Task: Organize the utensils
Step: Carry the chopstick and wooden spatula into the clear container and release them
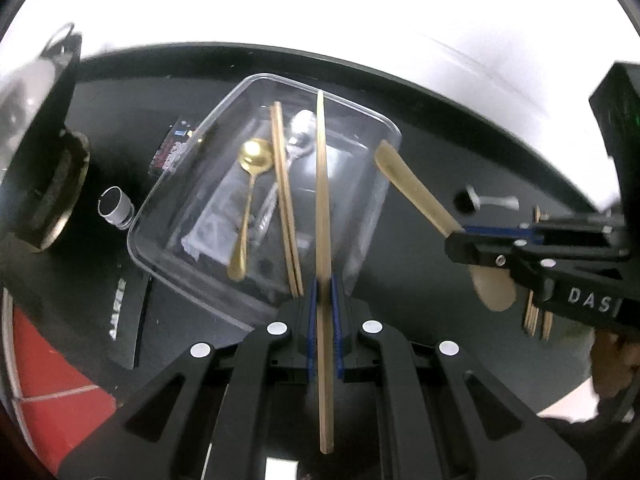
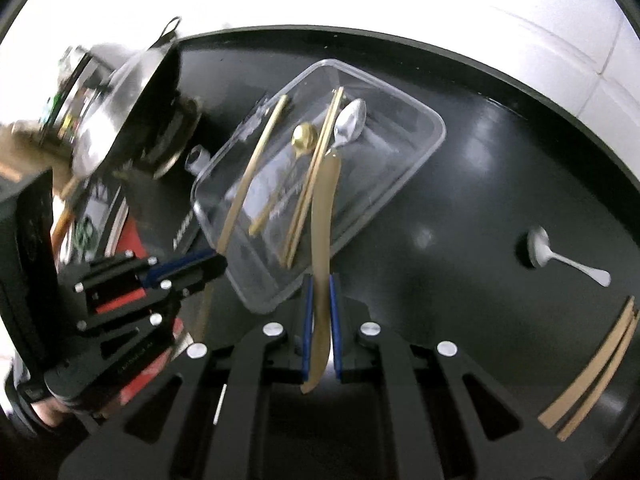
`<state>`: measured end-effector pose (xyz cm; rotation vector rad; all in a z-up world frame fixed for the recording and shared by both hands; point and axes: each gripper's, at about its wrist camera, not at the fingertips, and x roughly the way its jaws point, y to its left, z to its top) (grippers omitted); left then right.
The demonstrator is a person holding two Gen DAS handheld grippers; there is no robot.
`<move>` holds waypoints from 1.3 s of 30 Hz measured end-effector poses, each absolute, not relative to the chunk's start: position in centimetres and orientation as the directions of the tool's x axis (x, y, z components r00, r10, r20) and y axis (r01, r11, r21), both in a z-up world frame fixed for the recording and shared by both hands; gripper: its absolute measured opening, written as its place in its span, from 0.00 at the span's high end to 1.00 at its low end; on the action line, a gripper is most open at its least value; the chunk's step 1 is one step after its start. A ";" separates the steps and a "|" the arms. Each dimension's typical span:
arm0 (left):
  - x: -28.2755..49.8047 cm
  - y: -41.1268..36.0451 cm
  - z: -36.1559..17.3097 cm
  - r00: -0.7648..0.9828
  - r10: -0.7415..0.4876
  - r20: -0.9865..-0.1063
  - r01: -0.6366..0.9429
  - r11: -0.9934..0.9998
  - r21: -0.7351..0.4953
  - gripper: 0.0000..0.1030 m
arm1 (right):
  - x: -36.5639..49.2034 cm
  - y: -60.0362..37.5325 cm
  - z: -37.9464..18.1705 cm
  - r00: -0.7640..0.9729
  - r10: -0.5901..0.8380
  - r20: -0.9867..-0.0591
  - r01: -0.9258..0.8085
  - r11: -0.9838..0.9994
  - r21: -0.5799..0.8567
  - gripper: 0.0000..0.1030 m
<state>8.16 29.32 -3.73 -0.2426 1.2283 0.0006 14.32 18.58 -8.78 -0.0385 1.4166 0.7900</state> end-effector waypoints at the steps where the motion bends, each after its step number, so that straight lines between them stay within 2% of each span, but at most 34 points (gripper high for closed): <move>1: 9.1 30.0 -3.9 0.340 -0.136 -0.930 -0.141 0.971 -0.193 0.94 | 15.3 19.5 -9.1 -0.055 0.461 -0.886 -0.493 0.759 0.425 0.92; 12: 16.5 33.9 -7.6 0.269 -0.152 -0.951 -0.232 0.948 -0.218 0.94 | 21.4 24.0 -14.0 -0.133 0.475 -0.870 -0.337 0.804 0.491 0.92; 23: 18.4 34.5 -10.3 0.211 -0.122 -0.970 -0.236 0.956 -0.171 0.94 | 23.0 24.2 -16.1 -0.156 0.507 -0.847 -0.265 0.805 0.531 0.92; 24: 18.5 34.6 -10.5 0.209 -0.113 -0.971 -0.235 0.958 -0.162 0.94 | 23.1 24.1 -16.2 -0.157 0.520 -0.840 -0.254 0.800 0.543 0.87; 25: 18.5 34.5 -10.6 0.209 -0.109 -0.972 -0.230 0.960 -0.158 0.94 | 23.3 23.7 -15.9 -0.158 0.530 -0.833 -0.245 0.796 0.553 0.74; 26: 18.4 34.6 -10.6 0.212 -0.104 -0.972 -0.230 0.961 -0.153 0.86 | 23.3 23.4 -15.6 -0.146 0.534 -0.833 -0.243 0.797 0.553 0.64; 27: 18.2 34.7 -10.4 0.218 -0.100 -0.971 -0.237 0.959 -0.153 0.77 | 23.4 22.8 -14.8 -0.112 0.538 -0.835 -0.247 0.799 0.548 0.42; 28: 17.9 35.0 -10.1 0.231 -0.095 -0.968 -0.253 0.955 -0.154 0.50 | 23.5 22.2 -14.1 -0.086 0.541 -0.836 -0.252 0.800 0.544 0.37; 29: 17.5 35.3 -9.8 0.251 -0.083 -0.964 -0.270 0.951 -0.153 0.29 | 23.5 21.6 -13.6 -0.074 0.549 -0.832 -0.250 0.798 0.549 0.37; 33: 15.8 35.8 -8.5 0.285 -0.085 -0.955 -0.297 0.939 -0.172 0.20 | 23.2 18.7 -11.7 -0.036 0.566 -0.823 -0.225 0.798 0.559 0.35; 35: 14.8 35.6 -7.8 0.296 -0.085 -0.951 -0.296 0.939 -0.176 0.20 | 22.2 17.0 -10.3 -0.001 0.554 -0.833 -0.248 0.806 0.537 0.30; 39: 13.1 34.3 -6.1 0.323 -0.085 -0.943 -0.279 0.943 -0.181 0.20 | 20.3 13.7 -8.7 0.056 0.517 -0.854 -0.274 0.831 0.485 0.30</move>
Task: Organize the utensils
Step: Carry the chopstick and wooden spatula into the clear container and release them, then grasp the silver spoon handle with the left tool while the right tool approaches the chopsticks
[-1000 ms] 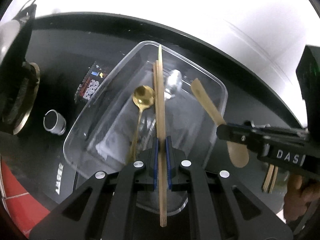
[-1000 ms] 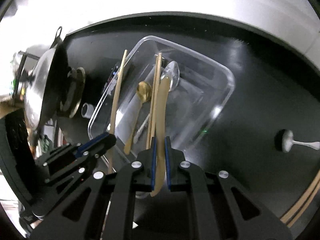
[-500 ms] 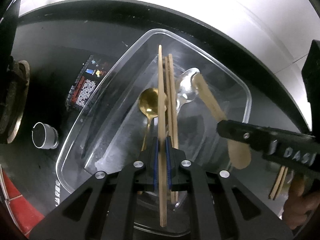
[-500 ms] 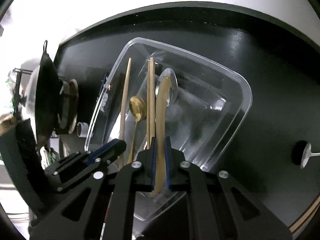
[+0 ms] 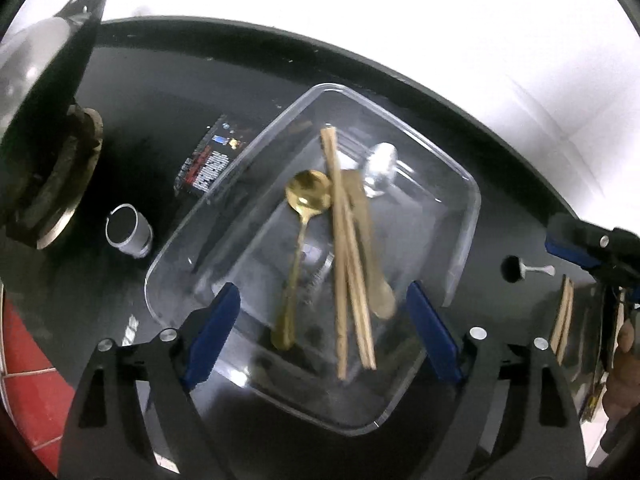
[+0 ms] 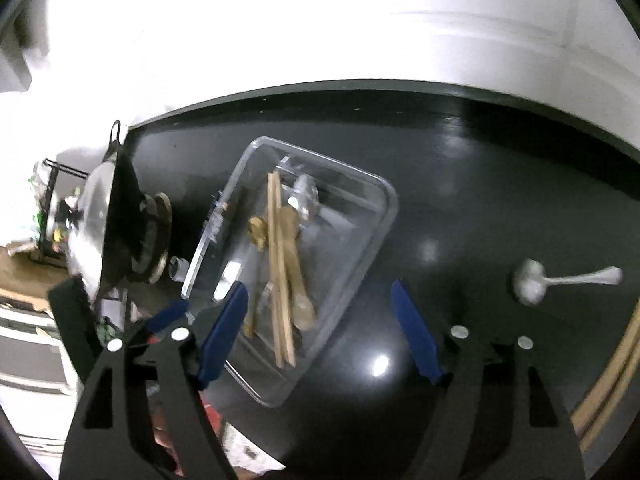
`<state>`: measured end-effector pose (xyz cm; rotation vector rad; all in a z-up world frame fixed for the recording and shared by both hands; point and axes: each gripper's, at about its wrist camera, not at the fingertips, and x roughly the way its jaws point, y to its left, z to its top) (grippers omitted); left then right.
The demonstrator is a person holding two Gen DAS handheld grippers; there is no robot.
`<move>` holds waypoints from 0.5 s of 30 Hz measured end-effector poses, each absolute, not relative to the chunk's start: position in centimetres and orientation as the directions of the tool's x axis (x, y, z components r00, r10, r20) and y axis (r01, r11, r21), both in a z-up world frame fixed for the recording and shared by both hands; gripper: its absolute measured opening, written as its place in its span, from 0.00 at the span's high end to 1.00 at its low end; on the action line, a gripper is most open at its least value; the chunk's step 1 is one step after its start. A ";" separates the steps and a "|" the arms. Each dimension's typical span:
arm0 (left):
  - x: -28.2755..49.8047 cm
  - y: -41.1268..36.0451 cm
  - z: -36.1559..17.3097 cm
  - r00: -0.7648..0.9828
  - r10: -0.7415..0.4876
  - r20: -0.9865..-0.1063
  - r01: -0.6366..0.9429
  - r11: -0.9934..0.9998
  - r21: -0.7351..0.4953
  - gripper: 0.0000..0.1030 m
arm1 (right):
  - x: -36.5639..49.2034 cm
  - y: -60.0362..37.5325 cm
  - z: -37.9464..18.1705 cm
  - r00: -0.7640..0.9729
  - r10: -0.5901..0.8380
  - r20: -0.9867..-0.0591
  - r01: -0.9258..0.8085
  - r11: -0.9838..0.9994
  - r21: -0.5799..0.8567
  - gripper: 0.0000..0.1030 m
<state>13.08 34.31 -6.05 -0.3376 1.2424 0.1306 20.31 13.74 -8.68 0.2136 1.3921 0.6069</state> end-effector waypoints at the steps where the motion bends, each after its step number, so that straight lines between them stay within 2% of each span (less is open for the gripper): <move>1: 12.8 33.9 -5.8 0.326 -0.088 -0.941 -0.272 0.945 -0.182 0.20 | 20.0 13.1 -8.4 0.068 0.506 -0.860 -0.274 0.838 0.472 0.30; 7: 11.0 27.5 -4.8 0.330 -0.121 -0.936 -0.152 0.972 -0.179 0.20 | 17.2 6.5 -7.2 0.144 0.432 -0.890 -0.255 0.885 0.389 0.30; 15: 9.9 16.7 -5.2 0.287 -0.199 -0.937 0.018 0.979 -0.202 0.20 | 12.9 -6.1 -7.7 0.199 0.314 -0.928 -0.121 0.948 0.294 0.30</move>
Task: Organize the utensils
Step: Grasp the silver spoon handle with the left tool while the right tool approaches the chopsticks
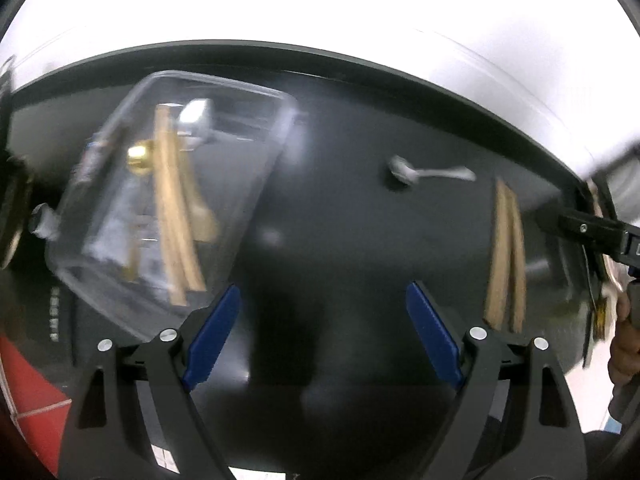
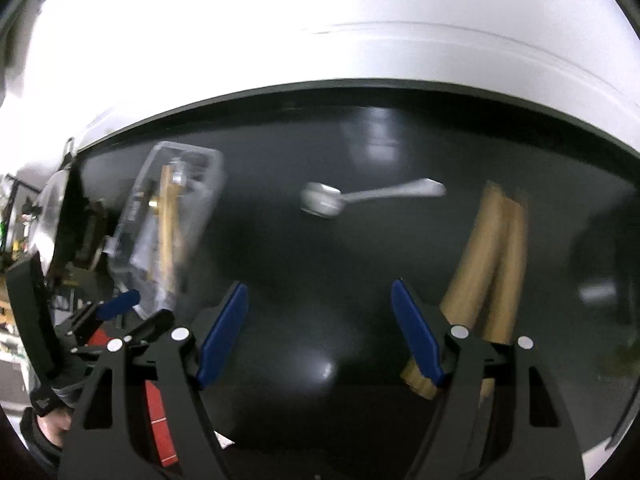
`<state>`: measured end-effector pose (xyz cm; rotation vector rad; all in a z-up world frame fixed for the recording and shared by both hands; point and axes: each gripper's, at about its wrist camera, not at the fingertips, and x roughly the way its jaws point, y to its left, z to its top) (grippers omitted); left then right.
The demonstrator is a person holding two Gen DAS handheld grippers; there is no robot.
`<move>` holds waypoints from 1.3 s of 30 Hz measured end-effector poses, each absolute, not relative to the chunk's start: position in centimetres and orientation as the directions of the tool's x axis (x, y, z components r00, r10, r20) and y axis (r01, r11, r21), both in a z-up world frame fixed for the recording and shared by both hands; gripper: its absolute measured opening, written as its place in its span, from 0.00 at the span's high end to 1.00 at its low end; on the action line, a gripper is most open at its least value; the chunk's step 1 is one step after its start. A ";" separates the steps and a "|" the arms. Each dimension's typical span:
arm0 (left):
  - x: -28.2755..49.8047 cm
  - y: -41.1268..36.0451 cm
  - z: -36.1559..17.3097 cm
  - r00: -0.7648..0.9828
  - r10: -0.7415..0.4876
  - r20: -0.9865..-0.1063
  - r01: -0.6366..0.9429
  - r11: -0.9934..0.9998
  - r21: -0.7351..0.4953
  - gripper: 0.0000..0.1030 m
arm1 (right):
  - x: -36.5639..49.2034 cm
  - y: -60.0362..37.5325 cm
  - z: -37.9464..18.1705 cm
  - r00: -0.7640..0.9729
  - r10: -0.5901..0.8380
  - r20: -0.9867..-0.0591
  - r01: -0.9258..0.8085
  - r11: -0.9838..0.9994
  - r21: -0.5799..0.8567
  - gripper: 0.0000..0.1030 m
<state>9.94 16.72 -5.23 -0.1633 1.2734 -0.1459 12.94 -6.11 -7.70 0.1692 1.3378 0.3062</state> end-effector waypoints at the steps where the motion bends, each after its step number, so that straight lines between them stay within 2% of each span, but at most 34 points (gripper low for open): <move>1: 9.8 15.5 -5.2 0.283 -0.207 -0.937 0.035 0.978 -0.205 0.20 | 12.5 -7.6 -7.9 0.201 0.305 -0.931 -0.104 0.952 0.289 0.30; 8: 8.6 5.8 -5.7 0.232 -0.264 -0.936 0.196 0.955 -0.221 0.20 | 8.1 -17.4 -9.5 0.210 0.199 -0.957 -0.007 0.979 0.202 0.30; 12: 8.6 2.7 -6.3 0.212 -0.267 -0.940 0.257 0.943 -0.210 0.20 | 6.5 -20.7 -10.9 0.193 0.181 -0.964 0.039 0.981 0.192 0.30; 28: 12.4 2.2 -7.9 0.182 -0.216 -0.959 0.335 0.931 -0.146 0.20 | 7.2 -20.6 -14.6 0.130 0.163 -0.978 0.022 0.986 0.167 0.30; 36: 20.0 1.2 -9.6 0.201 -0.108 -0.973 0.580 0.814 0.030 0.20 | 9.3 -20.5 -17.6 0.083 0.113 -0.990 0.042 0.992 0.117 0.31; 39: 22.3 0.5 -10.6 0.188 -0.150 -0.971 0.664 0.748 0.013 0.20 | 9.9 -20.1 -19.0 0.055 0.111 -0.992 0.052 0.992 0.114 0.32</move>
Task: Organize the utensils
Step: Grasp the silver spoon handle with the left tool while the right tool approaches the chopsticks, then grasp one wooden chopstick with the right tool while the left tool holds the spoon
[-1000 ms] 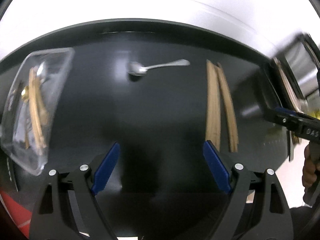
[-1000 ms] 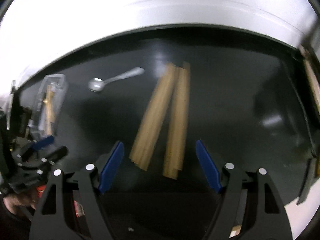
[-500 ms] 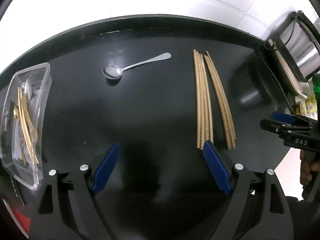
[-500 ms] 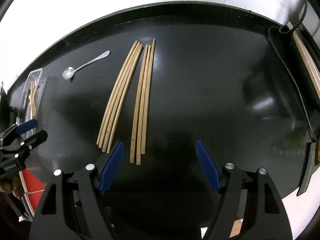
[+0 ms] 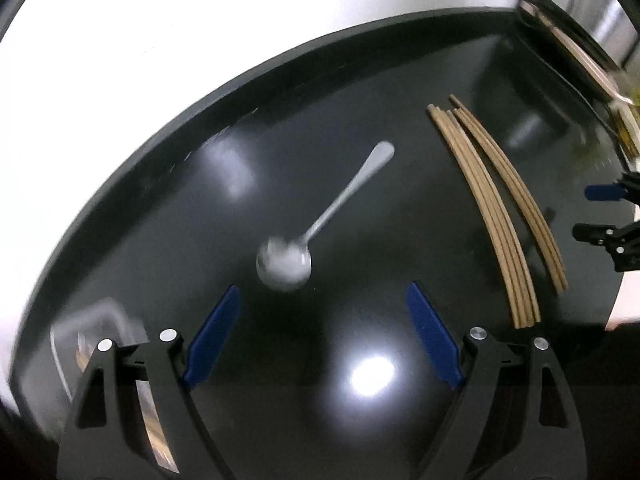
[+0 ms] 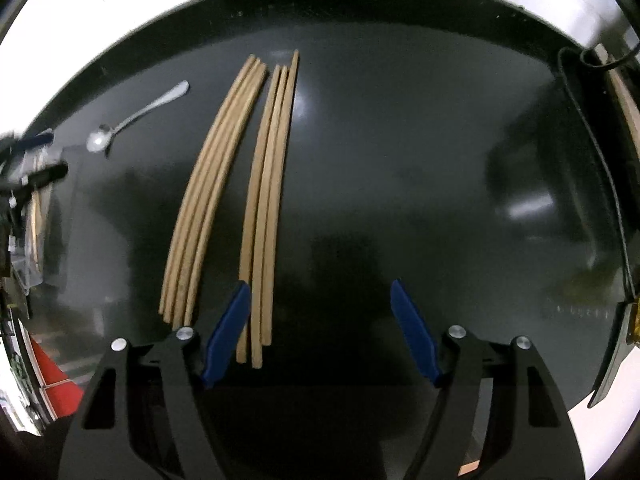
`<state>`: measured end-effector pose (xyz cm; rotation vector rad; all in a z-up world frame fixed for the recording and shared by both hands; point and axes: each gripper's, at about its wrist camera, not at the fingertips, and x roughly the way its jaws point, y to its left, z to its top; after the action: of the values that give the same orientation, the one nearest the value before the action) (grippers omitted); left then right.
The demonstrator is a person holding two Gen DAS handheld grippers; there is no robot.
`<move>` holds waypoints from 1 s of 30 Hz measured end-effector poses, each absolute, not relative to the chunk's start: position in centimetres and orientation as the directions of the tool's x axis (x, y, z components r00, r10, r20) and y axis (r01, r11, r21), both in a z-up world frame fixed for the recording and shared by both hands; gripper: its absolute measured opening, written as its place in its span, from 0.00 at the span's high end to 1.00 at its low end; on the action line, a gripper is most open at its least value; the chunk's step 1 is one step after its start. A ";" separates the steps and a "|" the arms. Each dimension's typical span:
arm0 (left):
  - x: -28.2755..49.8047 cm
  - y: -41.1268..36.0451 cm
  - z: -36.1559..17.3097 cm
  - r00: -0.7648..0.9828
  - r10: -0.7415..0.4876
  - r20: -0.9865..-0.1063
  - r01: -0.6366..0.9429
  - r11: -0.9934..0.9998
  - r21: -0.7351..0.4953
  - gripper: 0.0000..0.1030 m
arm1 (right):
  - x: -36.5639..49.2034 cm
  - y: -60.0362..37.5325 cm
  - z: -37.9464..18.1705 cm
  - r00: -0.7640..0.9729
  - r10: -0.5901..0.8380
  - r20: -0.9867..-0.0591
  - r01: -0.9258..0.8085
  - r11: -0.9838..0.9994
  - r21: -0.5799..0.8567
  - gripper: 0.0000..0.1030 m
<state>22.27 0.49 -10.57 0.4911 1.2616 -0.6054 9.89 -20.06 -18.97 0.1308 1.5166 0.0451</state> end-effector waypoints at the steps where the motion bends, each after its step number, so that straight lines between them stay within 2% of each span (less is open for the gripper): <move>1: 22.7 0.3 -10.8 0.178 -0.164 -0.970 0.681 0.732 0.002 0.20 | 10.0 -20.0 -19.3 0.047 0.112 -0.993 0.057 0.992 0.115 0.33; 9: 27.1 -1.1 -14.9 0.077 -0.147 -0.986 0.808 0.589 -0.024 0.23 | 10.7 -20.3 -20.8 0.001 0.096 -0.995 0.100 0.990 0.096 0.32; 12: 27.9 -1.6 -16.2 0.051 -0.134 -0.990 0.853 0.522 -0.026 0.30 | 10.6 -20.5 -21.4 -0.020 0.074 -0.997 0.116 0.991 0.071 0.32; 13: 28.2 -1.8 -16.8 0.048 -0.127 -0.991 0.867 0.497 -0.022 0.39 | 10.6 -20.6 -21.5 -0.024 0.068 -0.997 0.118 0.991 0.065 0.32; 14: 28.2 -1.9 -17.0 0.045 -0.134 -0.990 0.877 0.481 -0.025 0.42 | 10.5 -20.7 -21.6 -0.029 0.063 -0.998 0.120 0.991 0.059 0.32; 18: 28.5 -2.1 -16.2 0.046 -0.169 -0.985 0.907 0.420 -0.029 0.46 | 10.7 -20.8 -21.7 -0.033 0.041 -0.999 0.118 0.992 0.036 0.32; 21: 28.1 -2.5 -15.5 0.042 -0.183 -0.982 0.924 0.380 -0.032 0.53 | 11.0 -20.2 -21.8 -0.033 0.028 -0.999 0.103 0.994 0.024 0.32; 22: 27.9 -2.5 -15.2 0.038 -0.185 -0.982 0.926 0.375 -0.035 0.60 | 11.2 -19.9 -21.7 -0.030 0.024 -0.999 0.096 0.995 0.021 0.32; 25: 27.6 -2.4 -14.8 0.036 -0.184 -0.982 0.921 0.389 -0.039 0.96 | 11.6 -19.6 -21.4 -0.019 0.011 -1.000 0.089 0.996 0.010 0.34; 30: 26.2 -2.1 -14.1 0.019 -0.205 -0.979 0.862 0.499 -0.087 0.98 | 12.3 -19.4 -21.1 -0.020 0.027 -0.999 0.073 0.997 0.025 0.38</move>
<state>26.20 -2.09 -14.09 0.6558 1.2904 -0.9273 12.30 -19.41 -21.09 0.0777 1.5912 -0.0363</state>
